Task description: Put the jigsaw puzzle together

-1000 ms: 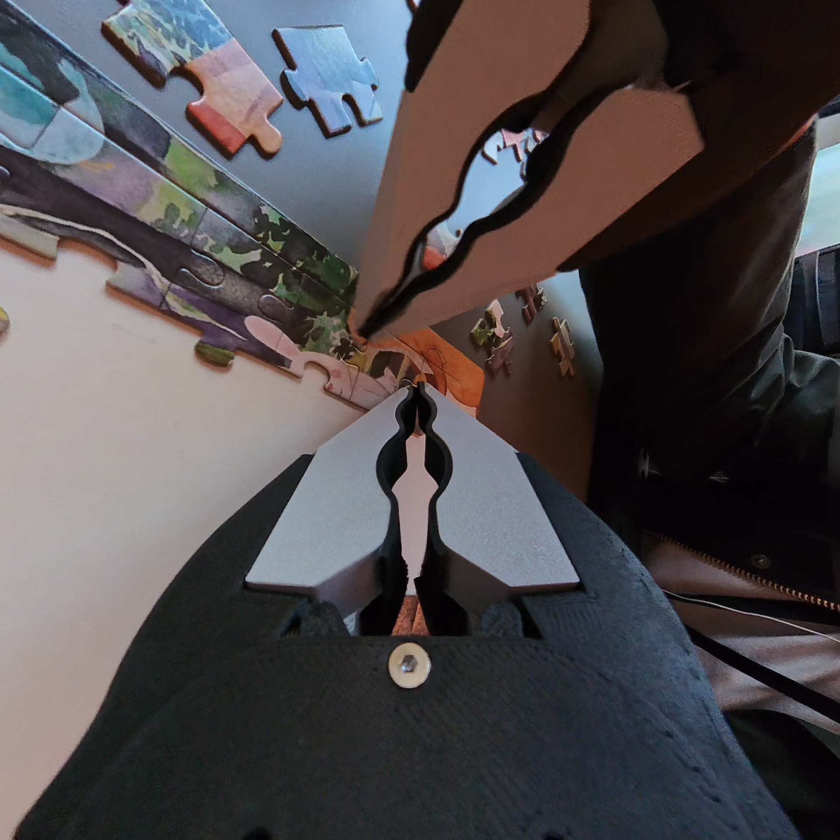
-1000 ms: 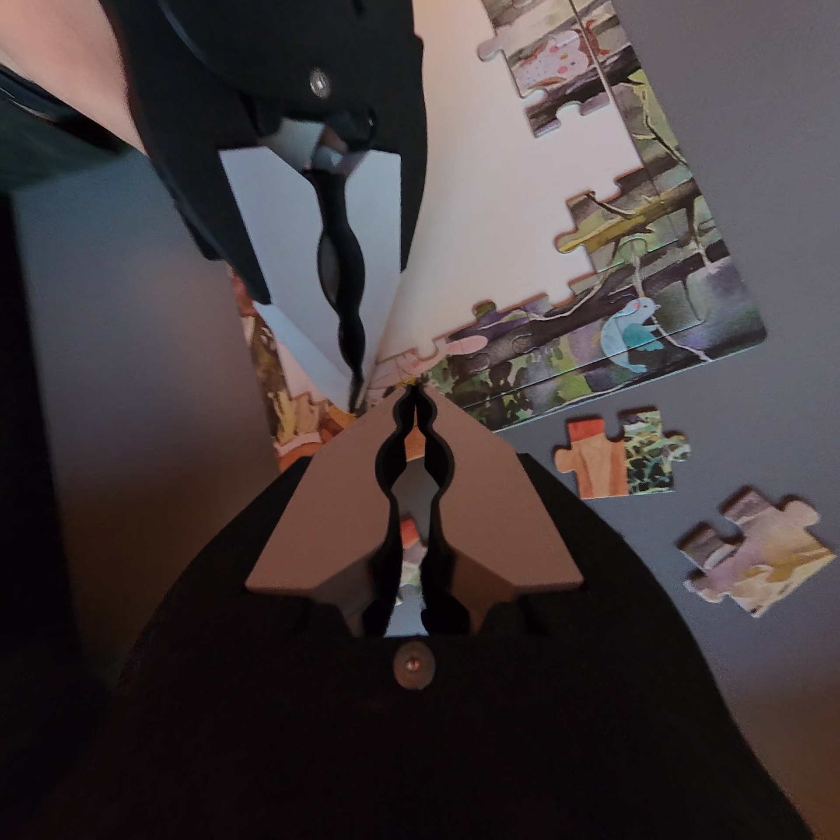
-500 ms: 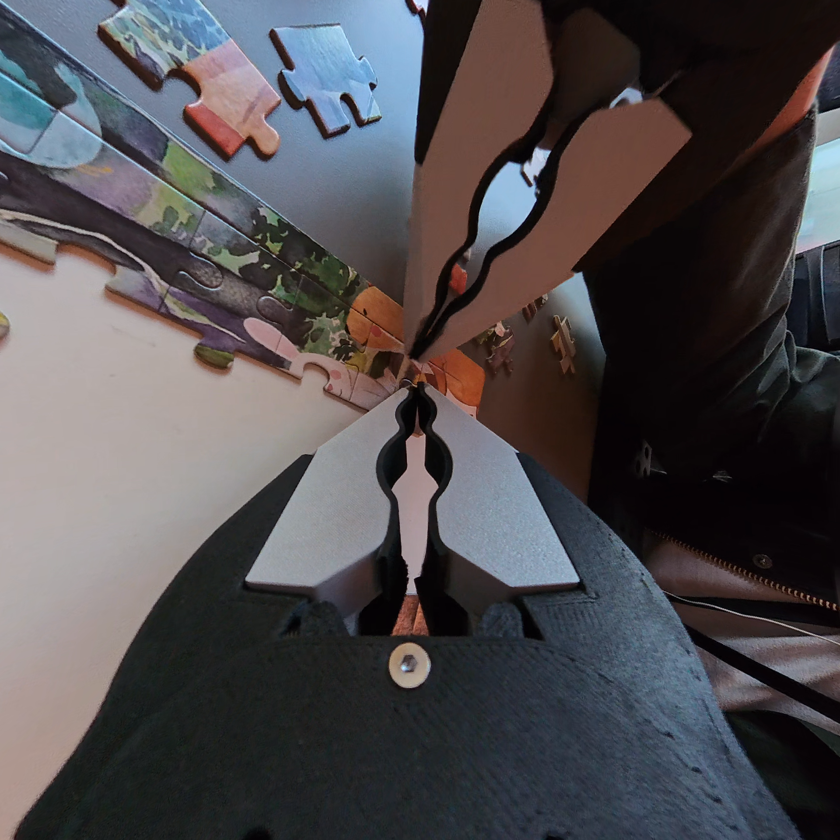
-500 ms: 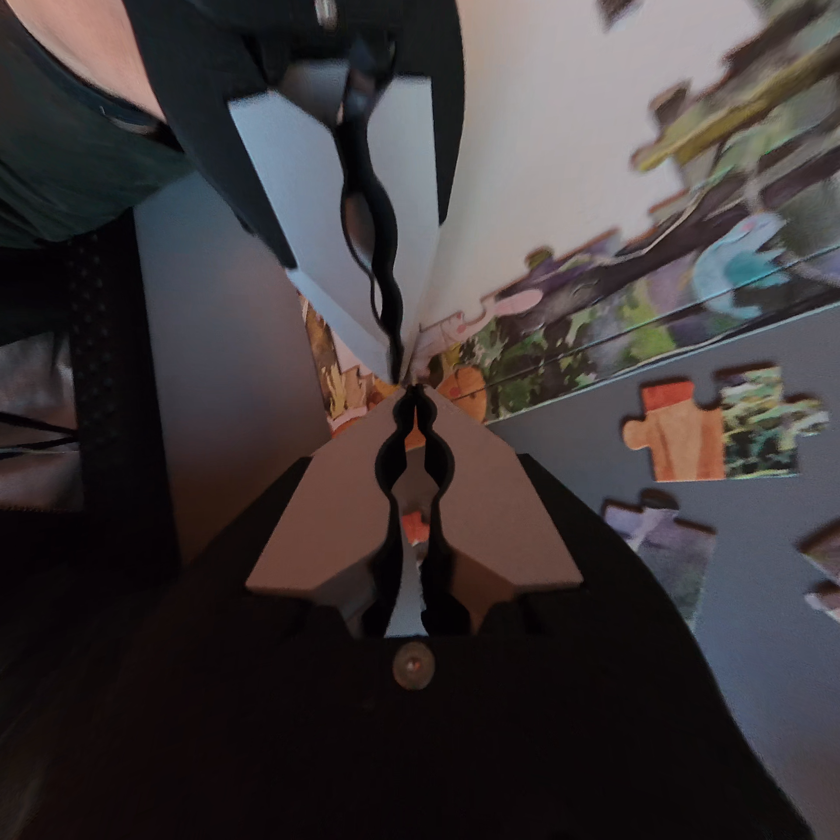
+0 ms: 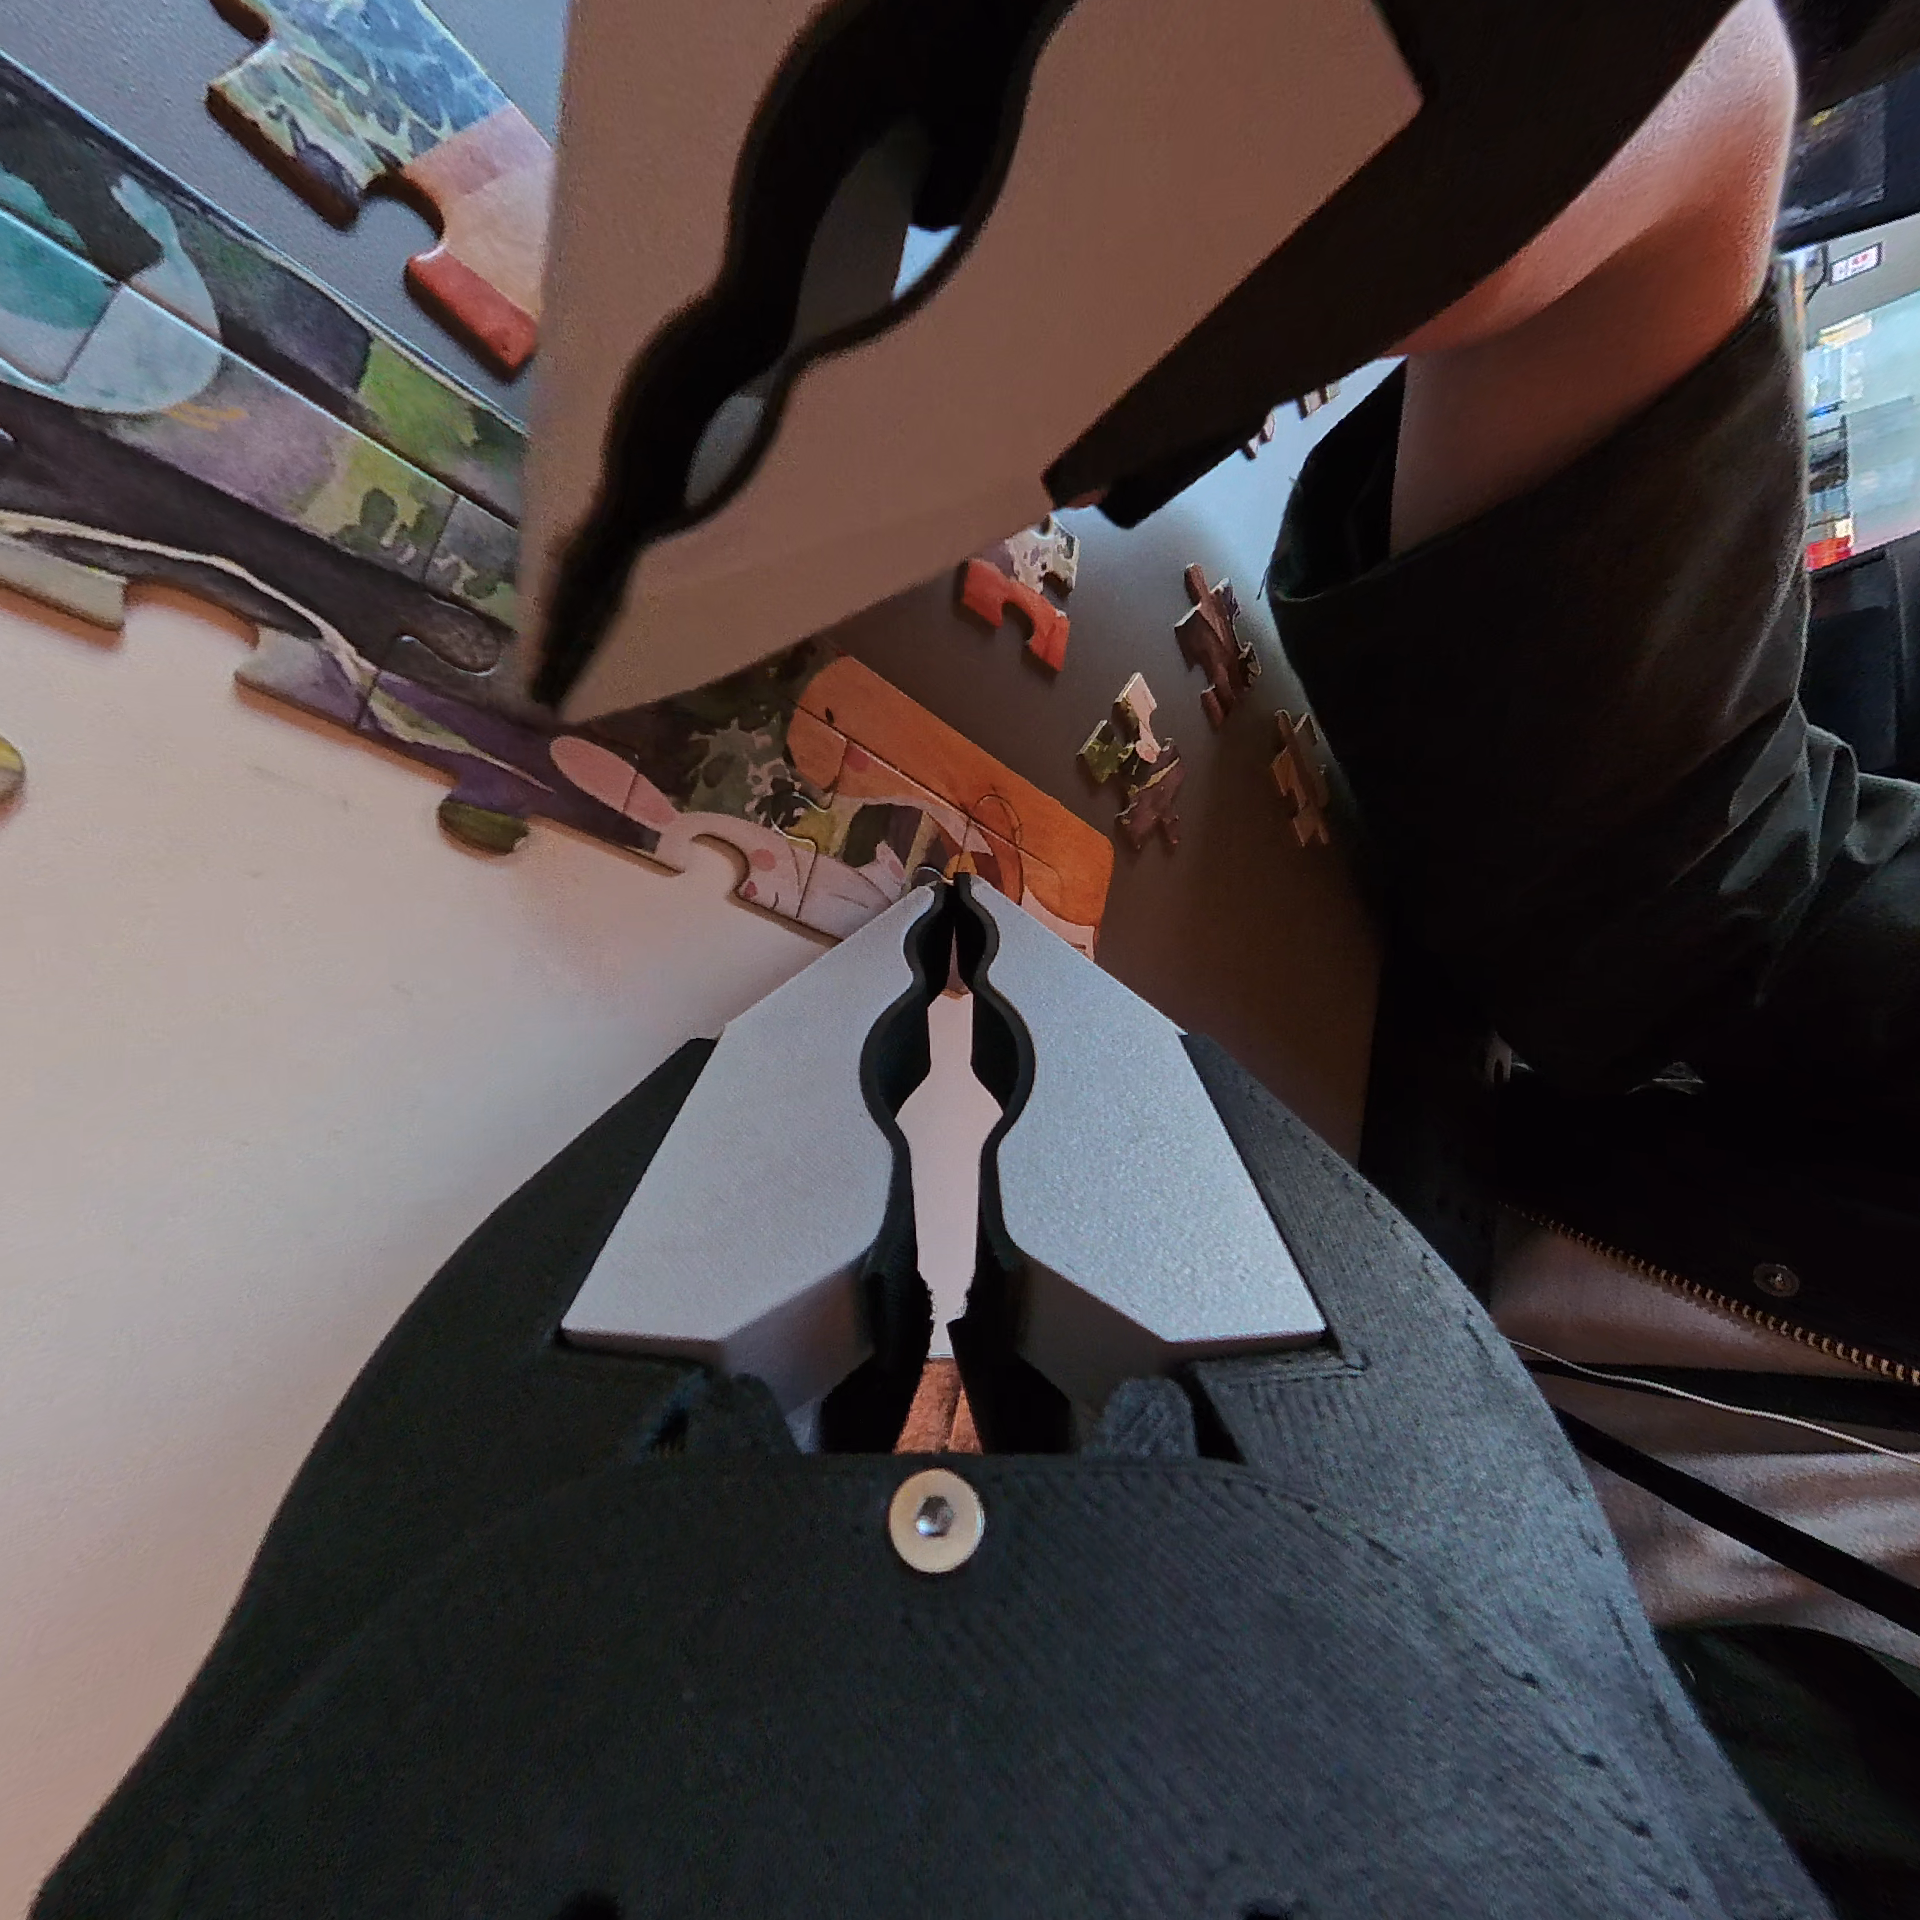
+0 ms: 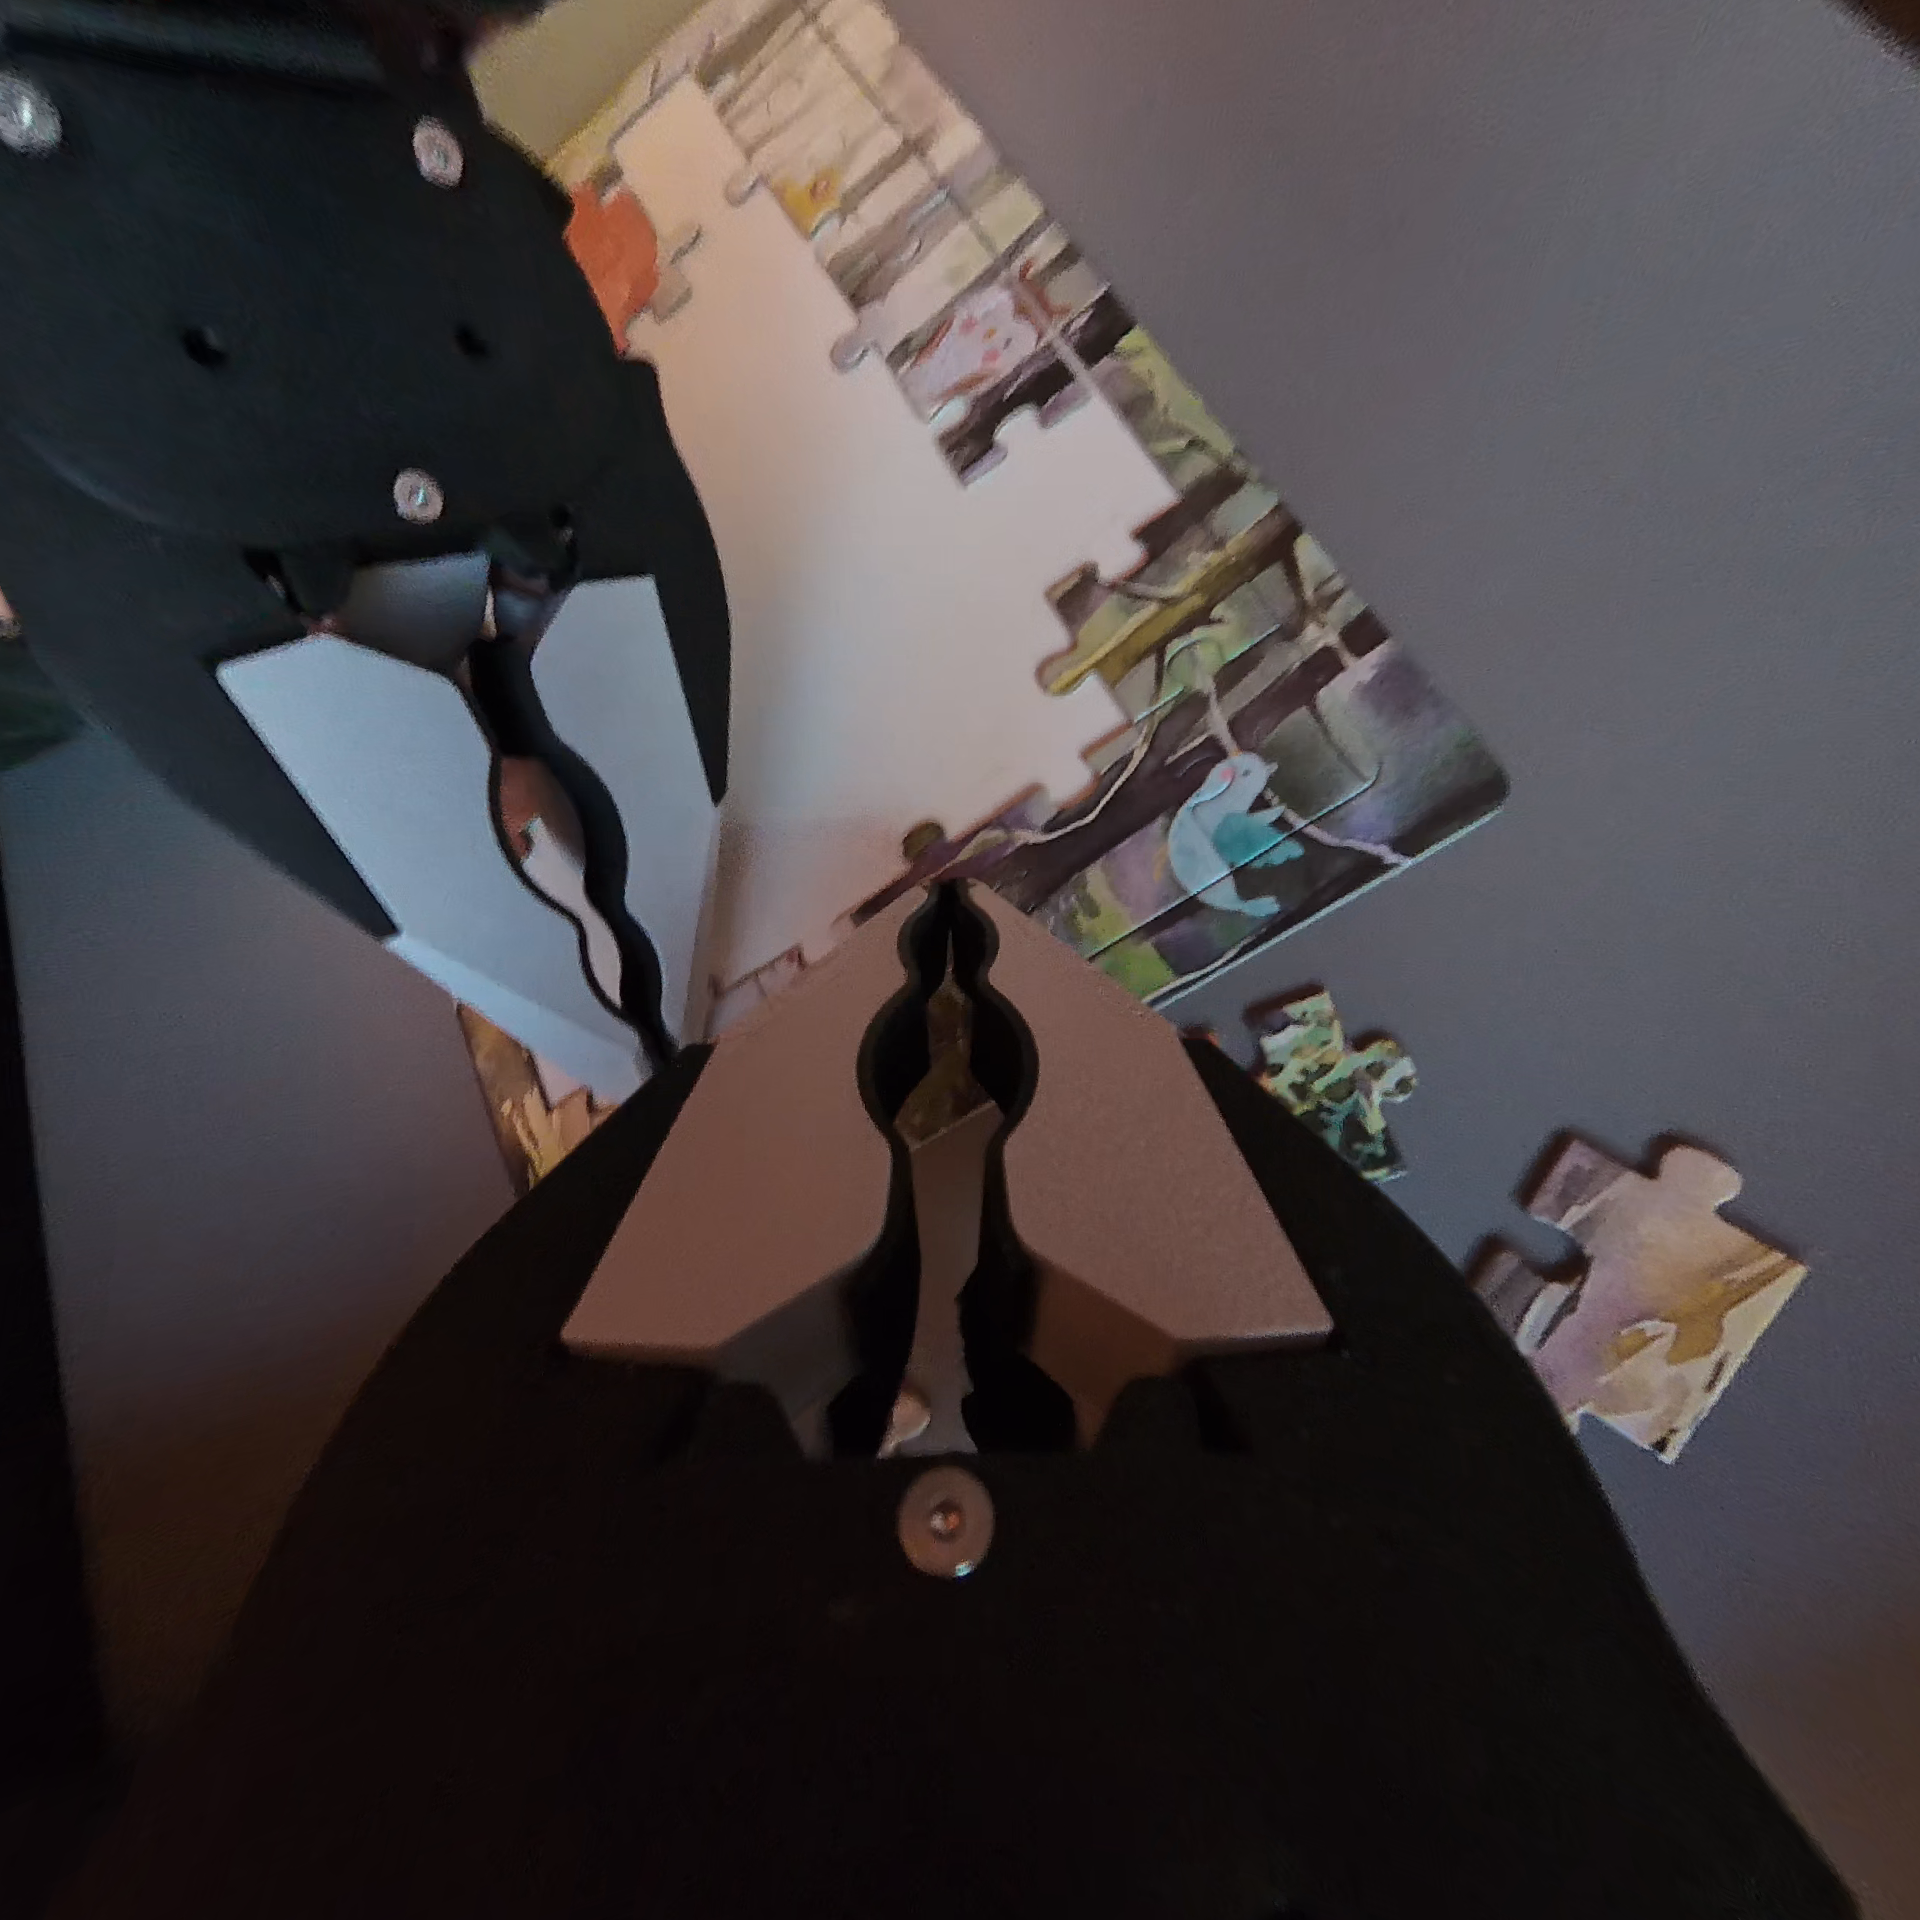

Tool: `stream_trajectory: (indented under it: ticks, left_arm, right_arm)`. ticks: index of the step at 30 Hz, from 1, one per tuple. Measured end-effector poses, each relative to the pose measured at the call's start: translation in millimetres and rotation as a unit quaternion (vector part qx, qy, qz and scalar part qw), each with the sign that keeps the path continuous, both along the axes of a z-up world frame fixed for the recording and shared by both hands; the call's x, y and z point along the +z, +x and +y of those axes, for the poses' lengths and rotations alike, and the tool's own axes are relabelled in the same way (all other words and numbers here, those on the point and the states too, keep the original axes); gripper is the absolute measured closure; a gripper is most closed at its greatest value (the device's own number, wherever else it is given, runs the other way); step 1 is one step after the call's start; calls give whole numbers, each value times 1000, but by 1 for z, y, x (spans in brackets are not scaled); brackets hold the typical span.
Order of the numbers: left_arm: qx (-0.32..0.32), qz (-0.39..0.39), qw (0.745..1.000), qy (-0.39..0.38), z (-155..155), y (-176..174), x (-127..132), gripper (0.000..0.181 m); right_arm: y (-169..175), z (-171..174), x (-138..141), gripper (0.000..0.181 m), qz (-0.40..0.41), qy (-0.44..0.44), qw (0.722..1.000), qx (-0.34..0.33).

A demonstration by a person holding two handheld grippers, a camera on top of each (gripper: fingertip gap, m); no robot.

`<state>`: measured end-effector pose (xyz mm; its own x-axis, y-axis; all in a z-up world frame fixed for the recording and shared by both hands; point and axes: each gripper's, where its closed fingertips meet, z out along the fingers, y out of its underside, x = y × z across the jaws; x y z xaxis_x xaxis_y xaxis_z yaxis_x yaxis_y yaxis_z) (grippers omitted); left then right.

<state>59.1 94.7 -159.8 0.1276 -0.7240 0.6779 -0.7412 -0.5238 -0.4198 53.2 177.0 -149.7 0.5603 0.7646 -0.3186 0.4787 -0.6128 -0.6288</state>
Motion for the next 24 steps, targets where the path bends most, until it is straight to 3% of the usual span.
stream_trajectory:
  ticks: [11, 15, 18, 24]
  left_arm:
    - [0, 0, 1000, 0, 0, -2, 1, 181]
    - [13, -42, 999, 19, 13, -8, 28, 181]
    - [31, -28, 995, 87, 33, -22, 36, 181]
    - [-11, 36, 978, 204, 36, -25, 11, 181]
  right_arm:
    - [10, 29, -4, 181, -63, 66, 994, -53]
    - [23, 20, -1, 181, -84, 41, 994, -47]
    - [35, 7, -2, 181, -113, 21, 993, -31]
    - [46, -15, -10, 181, -151, -19, 988, -1]
